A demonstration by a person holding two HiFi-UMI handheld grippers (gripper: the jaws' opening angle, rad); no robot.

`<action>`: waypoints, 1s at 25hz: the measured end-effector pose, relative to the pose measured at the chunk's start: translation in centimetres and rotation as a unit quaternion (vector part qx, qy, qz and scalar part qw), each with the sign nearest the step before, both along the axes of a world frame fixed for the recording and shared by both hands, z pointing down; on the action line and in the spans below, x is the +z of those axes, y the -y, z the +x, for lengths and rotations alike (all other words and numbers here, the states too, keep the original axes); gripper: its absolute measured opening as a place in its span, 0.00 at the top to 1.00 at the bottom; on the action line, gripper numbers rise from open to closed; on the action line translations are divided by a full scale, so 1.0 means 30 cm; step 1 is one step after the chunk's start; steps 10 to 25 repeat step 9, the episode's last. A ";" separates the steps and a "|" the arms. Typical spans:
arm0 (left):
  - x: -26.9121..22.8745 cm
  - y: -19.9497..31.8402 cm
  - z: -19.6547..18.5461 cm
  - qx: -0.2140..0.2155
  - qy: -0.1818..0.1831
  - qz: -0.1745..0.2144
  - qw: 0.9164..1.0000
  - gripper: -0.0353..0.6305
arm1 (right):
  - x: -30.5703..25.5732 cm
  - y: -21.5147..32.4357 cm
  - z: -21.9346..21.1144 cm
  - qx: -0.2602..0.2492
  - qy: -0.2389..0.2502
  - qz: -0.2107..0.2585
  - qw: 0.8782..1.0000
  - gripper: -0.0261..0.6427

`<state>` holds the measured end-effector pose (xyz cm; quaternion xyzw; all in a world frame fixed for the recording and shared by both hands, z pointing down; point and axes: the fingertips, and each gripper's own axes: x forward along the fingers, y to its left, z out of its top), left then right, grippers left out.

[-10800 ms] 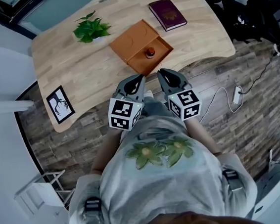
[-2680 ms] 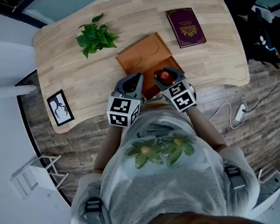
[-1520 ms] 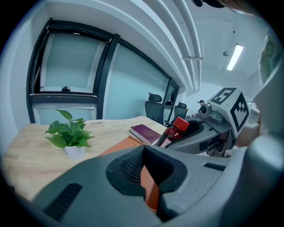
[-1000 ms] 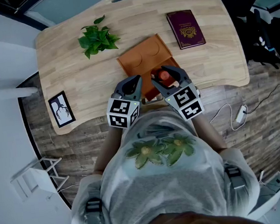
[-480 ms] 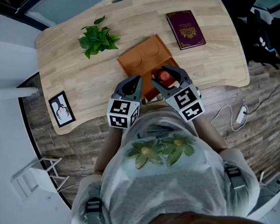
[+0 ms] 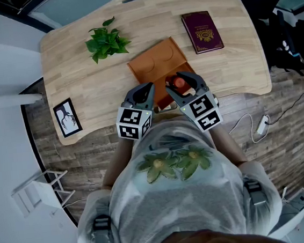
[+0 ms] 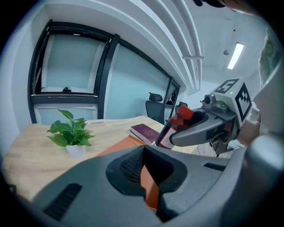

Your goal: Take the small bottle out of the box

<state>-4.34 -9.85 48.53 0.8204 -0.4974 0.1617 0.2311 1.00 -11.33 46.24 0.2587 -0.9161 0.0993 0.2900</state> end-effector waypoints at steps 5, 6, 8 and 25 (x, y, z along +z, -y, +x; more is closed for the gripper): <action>0.001 -0.003 0.001 0.000 0.000 -0.001 1.000 0.94 | 0.004 -0.003 0.001 0.000 -0.001 -0.001 1.000 0.63; 0.001 -0.003 0.002 0.000 0.000 -0.001 1.000 0.94 | 0.005 -0.003 0.002 0.000 0.000 -0.001 1.000 0.63; 0.001 -0.002 0.005 0.001 0.000 -0.001 1.000 0.94 | 0.006 -0.003 0.003 0.000 0.000 -0.002 1.000 0.63; 0.001 -0.002 0.008 0.002 0.000 -0.001 1.000 0.94 | 0.006 -0.003 0.005 0.000 0.000 -0.002 1.000 0.63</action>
